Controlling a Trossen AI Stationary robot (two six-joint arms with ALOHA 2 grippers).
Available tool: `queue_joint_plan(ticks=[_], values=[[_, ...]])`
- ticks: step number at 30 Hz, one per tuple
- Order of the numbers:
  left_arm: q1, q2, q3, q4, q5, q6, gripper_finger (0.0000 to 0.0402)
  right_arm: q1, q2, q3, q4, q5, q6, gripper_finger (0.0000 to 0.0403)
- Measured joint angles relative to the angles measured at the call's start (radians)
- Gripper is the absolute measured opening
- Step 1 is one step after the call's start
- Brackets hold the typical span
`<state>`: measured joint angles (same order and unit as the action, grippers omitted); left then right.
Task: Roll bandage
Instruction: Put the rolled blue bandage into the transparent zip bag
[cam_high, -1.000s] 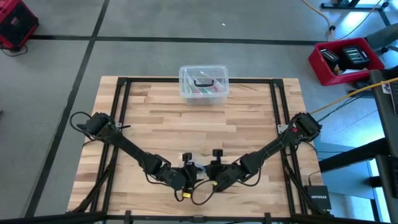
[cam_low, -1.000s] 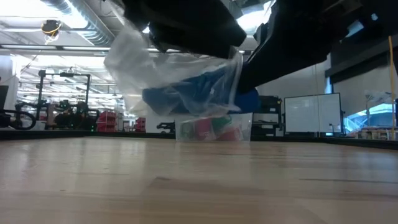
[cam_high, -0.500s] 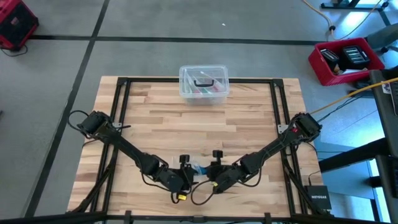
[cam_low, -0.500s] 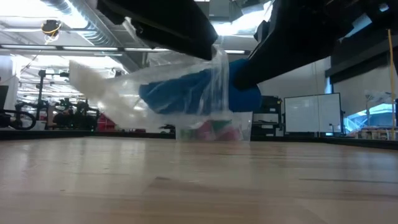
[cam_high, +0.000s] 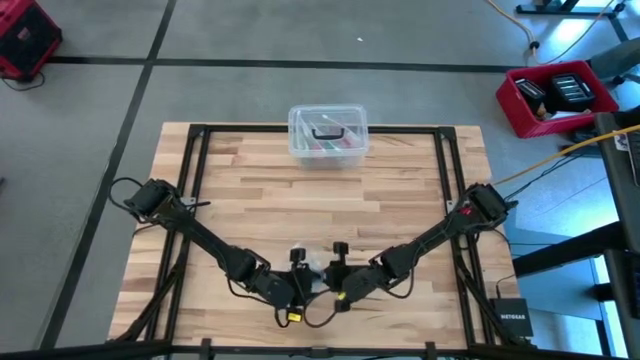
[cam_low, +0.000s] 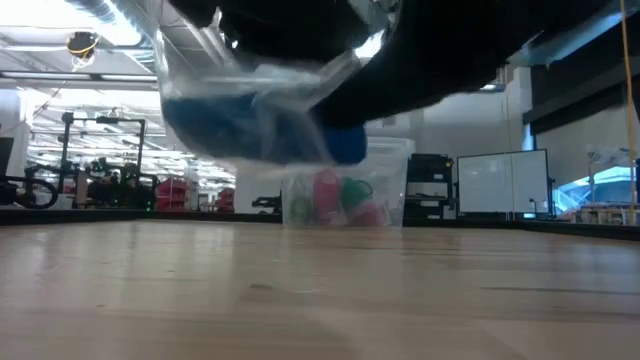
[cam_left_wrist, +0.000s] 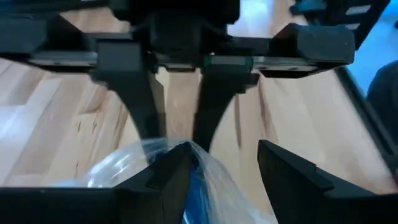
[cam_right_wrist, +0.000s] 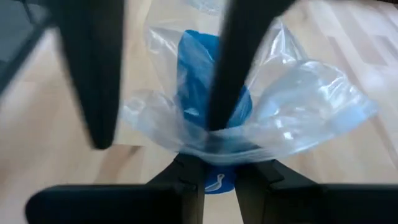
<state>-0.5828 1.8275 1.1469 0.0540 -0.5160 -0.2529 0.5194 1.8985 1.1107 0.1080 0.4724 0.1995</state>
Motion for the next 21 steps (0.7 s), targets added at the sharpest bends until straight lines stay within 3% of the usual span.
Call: queue_joint_plan(ticks=[11, 21], values=[[-0.037, -0.071, 0.0, -0.105, -0.002, -0.256, 0.0175, -0.008, 0.009, 0.002, 0.015, -0.011, -0.025, 0.0062], [0.0, -0.246, 0.001, -0.318, -0.078, -0.19, 0.0175, -0.01, 0.009, 0.002, 0.015, -0.037, -0.067, 0.0062]])
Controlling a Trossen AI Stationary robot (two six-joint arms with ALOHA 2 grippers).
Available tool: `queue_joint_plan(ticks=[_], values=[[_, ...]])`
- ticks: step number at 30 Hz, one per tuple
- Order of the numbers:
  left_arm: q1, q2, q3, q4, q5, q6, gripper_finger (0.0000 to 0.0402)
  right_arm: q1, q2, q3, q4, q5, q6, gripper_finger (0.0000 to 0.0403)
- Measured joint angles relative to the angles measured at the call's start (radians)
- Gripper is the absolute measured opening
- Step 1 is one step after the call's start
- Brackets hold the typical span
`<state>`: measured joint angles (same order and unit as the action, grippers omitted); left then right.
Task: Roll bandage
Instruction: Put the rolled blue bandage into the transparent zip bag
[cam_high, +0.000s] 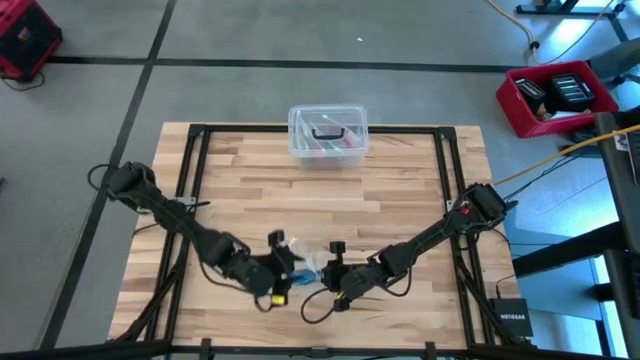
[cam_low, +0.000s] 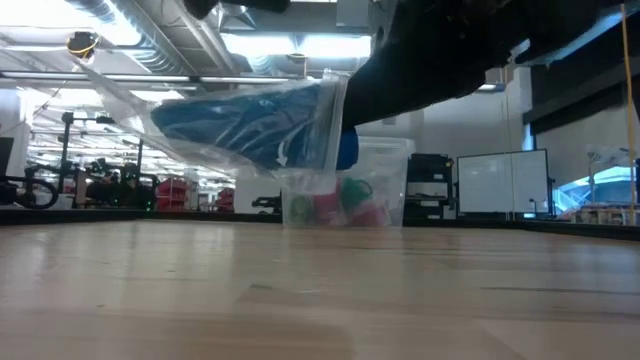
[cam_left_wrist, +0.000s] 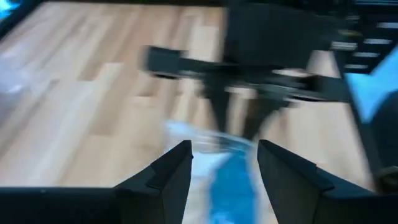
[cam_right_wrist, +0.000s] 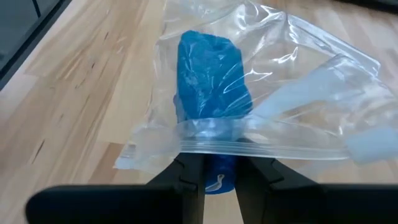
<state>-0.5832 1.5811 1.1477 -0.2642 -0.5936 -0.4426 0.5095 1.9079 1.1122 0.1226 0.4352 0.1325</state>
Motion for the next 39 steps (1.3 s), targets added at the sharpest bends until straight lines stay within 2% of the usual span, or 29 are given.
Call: queue_joint_plan(ticks=[3, 5, 9, 11, 14, 20, 25, 34, 36, 39], values=[[0.061, -0.016, 0.001, -0.063, 0.017, 0.003, 0.0175, 0.0, 0.0, 0.0, 0.009, 0.001, -0.02, 0.0062], [0.102, -0.009, -0.003, -0.097, 0.088, 0.004, 0.0175, 0.0, 0.0, 0.0, 0.007, 0.001, -0.035, 0.0062], [0.179, 0.017, -0.041, -0.031, 0.247, 0.043, 0.0175, 0.0, 0.0, 0.0, 0.008, 0.001, -0.036, 0.0062], [0.209, 0.029, -0.048, -0.013, 0.294, 0.06, 0.0175, 0.0, 0.0, 0.0, 0.009, 0.001, -0.035, 0.0062], [0.24, 0.031, -0.048, -0.002, 0.342, 0.073, 0.0175, 0.0, 0.0, 0.0, 0.009, 0.001, -0.035, 0.0062], [0.28, 0.031, -0.047, 0.087, 0.563, 0.11, 0.0175, 0.0, -0.001, 0.0, 0.009, 0.001, -0.11, 0.0062], [0.297, 0.031, -0.047, 0.04, 0.584, 0.077, 0.0175, 0.0, -0.001, 0.0, 0.003, 0.0, -0.133, 0.0062], [0.297, 0.056, -0.047, 0.094, 0.617, 0.058, 0.0174, -0.006, -0.001, 0.0, 0.01, 0.008, -0.205, 0.0062], [0.297, 0.057, -0.047, 0.101, 0.616, 0.068, 0.0164, -0.009, -0.001, 0.0, 0.012, 0.006, -0.232, 0.0062], [0.297, 0.057, -0.047, 0.161, 0.614, 0.085, 0.0126, -0.015, -0.001, 0.0, 0.023, -0.012, -0.265, 0.0062]])
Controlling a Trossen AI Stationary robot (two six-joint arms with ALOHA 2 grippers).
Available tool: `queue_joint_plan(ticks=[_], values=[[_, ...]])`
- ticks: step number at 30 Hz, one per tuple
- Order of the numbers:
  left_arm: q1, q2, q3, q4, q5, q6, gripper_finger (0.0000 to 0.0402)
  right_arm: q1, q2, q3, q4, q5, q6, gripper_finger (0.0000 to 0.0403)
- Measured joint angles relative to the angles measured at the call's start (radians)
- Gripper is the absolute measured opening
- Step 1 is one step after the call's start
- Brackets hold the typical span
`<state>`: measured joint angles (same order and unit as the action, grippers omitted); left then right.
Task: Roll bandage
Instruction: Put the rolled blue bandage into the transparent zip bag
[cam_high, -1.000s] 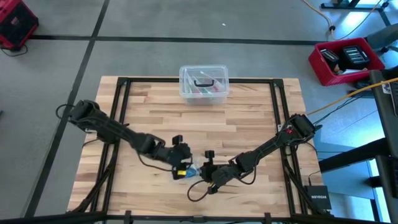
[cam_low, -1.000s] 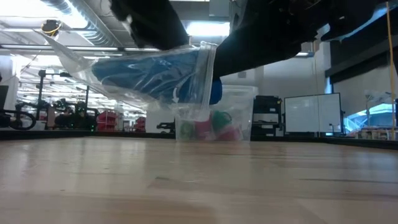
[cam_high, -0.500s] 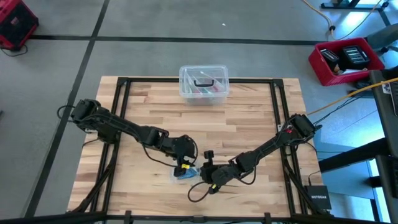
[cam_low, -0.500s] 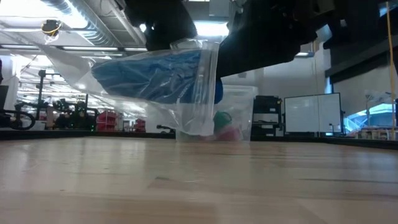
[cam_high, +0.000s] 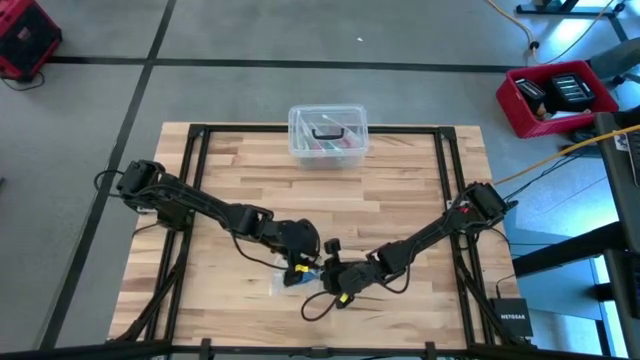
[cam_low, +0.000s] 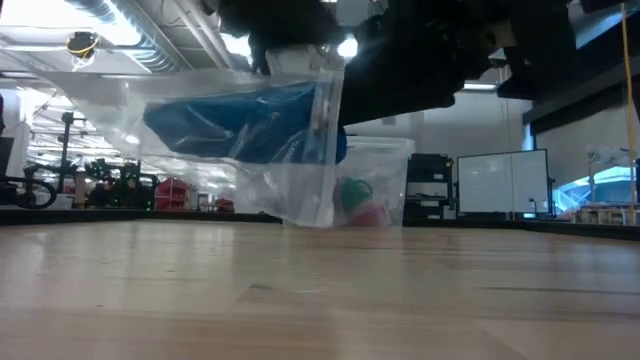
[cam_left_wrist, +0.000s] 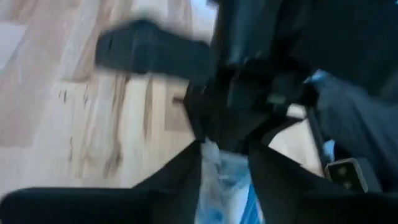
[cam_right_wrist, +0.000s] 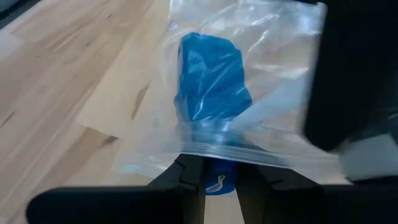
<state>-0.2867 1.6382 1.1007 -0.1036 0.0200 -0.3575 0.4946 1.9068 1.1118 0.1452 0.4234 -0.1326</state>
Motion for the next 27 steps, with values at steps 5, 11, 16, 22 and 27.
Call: queue_joint_plan(ticks=[5, 11, 16, 22, 27], values=[[-0.003, 0.0, 0.0, 0.016, 0.0, 0.0, 0.0041, -0.006, 0.0, 0.0, 0.037, -0.062, 0.006, 0.0064], [-0.013, 0.0, 0.0, 0.028, -0.031, 0.017, 0.0023, -0.004, 0.0, -0.001, 0.126, -0.05, 0.023, 0.0117], [-0.015, 0.0, 0.0, 0.033, -0.041, 0.031, 0.0019, -0.012, -0.014, 0.0, 0.134, -0.069, 0.016, 0.021], [-0.036, -0.005, 0.001, 0.078, -0.056, 0.092, 0.0016, 0.013, -0.1, 0.07, -0.165, -0.085, 0.104, 0.0274], [-0.049, -0.004, 0.0, 0.09, -0.046, 0.12, 0.0024, 0.051, -0.158, 0.173, -0.425, -0.157, 0.211, 0.0282]])
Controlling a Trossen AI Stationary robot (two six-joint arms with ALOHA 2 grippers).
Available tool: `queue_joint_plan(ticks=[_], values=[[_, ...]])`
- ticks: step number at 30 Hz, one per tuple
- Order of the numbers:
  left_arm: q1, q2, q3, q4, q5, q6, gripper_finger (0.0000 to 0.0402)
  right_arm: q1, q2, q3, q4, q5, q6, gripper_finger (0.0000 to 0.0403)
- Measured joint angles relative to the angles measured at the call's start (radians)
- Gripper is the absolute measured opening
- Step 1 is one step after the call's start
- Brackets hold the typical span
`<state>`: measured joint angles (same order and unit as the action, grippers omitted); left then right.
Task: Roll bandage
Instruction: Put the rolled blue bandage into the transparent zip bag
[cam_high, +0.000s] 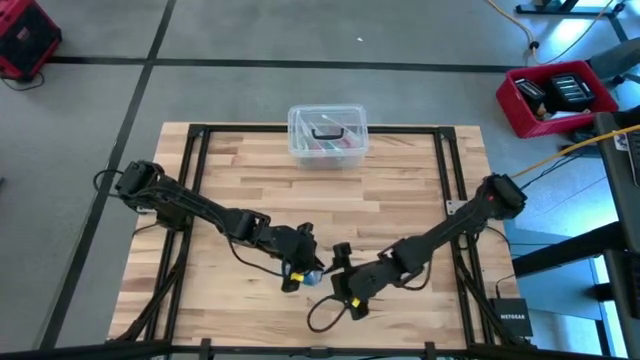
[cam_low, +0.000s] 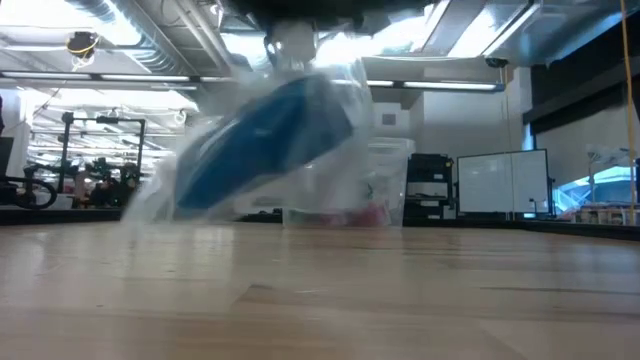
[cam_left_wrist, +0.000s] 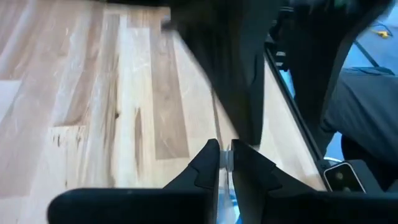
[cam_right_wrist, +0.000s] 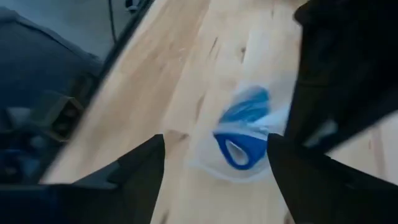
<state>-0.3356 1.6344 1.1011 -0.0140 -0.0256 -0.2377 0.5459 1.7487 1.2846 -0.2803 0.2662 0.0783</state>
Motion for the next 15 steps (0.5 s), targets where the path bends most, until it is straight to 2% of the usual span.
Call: queue_joint_plan(ticks=[5, 8, 10, 15], values=[[-0.009, 0.0, 0.0, 0.05, -0.044, 0.012, 0.0014, 0.068, -0.027, 0.099, -0.341, -0.018, 0.276, 0.0282], [-0.018, 0.0, 0.0, 0.12, -0.072, 0.051, 0.0017, 0.126, -0.026, 0.068, -0.429, 0.097, 0.441, 0.0282], [-0.024, 0.0, 0.0, 0.162, -0.099, 0.09, 0.0022, 0.165, -0.026, -0.001, -0.349, 0.215, 0.526, 0.0282], [-0.027, 0.0, 0.0, 0.244, -0.121, 0.143, 0.002, 0.216, -0.024, -0.193, -0.049, 0.396, 0.681, 0.0281]])
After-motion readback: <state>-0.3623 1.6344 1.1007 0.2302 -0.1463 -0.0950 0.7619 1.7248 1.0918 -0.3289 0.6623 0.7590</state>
